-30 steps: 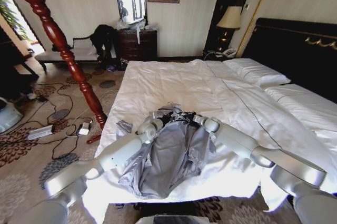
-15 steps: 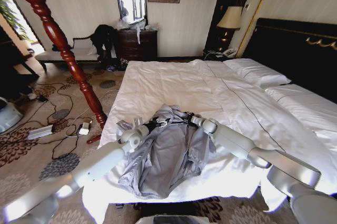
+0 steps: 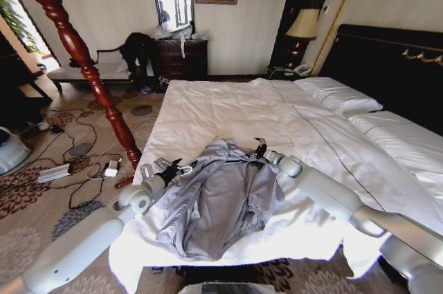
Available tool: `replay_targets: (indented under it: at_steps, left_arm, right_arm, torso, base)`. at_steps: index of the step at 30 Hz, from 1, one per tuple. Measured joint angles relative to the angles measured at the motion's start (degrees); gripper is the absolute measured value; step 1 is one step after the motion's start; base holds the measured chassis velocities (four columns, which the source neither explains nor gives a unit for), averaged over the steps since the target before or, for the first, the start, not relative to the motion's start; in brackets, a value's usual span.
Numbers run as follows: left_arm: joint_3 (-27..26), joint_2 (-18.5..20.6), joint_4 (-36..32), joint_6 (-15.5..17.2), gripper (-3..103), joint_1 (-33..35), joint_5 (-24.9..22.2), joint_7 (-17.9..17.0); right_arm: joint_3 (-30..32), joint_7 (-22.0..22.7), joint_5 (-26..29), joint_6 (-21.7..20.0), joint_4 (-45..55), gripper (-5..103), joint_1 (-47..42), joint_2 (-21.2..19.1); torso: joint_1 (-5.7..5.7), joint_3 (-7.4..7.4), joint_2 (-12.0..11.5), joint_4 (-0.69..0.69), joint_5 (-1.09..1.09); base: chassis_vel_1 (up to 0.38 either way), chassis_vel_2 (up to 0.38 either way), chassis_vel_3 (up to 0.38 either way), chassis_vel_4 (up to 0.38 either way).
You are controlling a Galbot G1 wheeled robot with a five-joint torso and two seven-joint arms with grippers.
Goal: Pick up the clothes from the bed and hang them on the clothes hanger.
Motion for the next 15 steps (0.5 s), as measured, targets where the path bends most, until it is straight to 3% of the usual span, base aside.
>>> replay_targets:
  at_steps: [6, 10, 12, 15]
  left_arm:
    - [-1.3, 1.7, 0.8, 1.1, 100, 0.5, -0.7, 0.0]
    - [-3.5, 3.6, 2.2, 0.4, 100, 2.1, -1.0, 3.5]
    - [-3.2, 3.5, 3.7, 0.0, 100, 1.2, -1.0, 5.0]
    - [-0.9, 2.0, 9.2, -0.9, 100, -3.0, -1.0, 8.5]
  right_arm:
    - [7.5, 1.5, 5.3, -2.8, 8.5, 100, -5.9, -4.6]
    - [12.3, 5.0, 8.4, -2.8, 15.9, 100, -9.5, -6.3]
    - [14.7, 5.8, 8.7, -2.7, 17.7, 100, -11.5, -7.3]
    - [25.8, 7.7, 10.9, -2.6, 24.3, 100, -23.1, -11.1]
  torso:
    - [0.00, -0.01, 0.0, -0.08, -0.04]
    - [0.01, 0.00, 0.0, 0.13, 0.00]
    - [0.01, 0.00, 0.0, 0.14, -0.02]
    - [0.00, 0.00, 0.0, -0.06, -0.02]
  base:
    - [0.000, 0.000, 0.000, 0.000]
    - [0.000, 0.000, 0.000, 0.000]
    - [0.000, 0.000, 0.000, 0.000]
    - [0.000, 0.000, 0.000, 0.000]
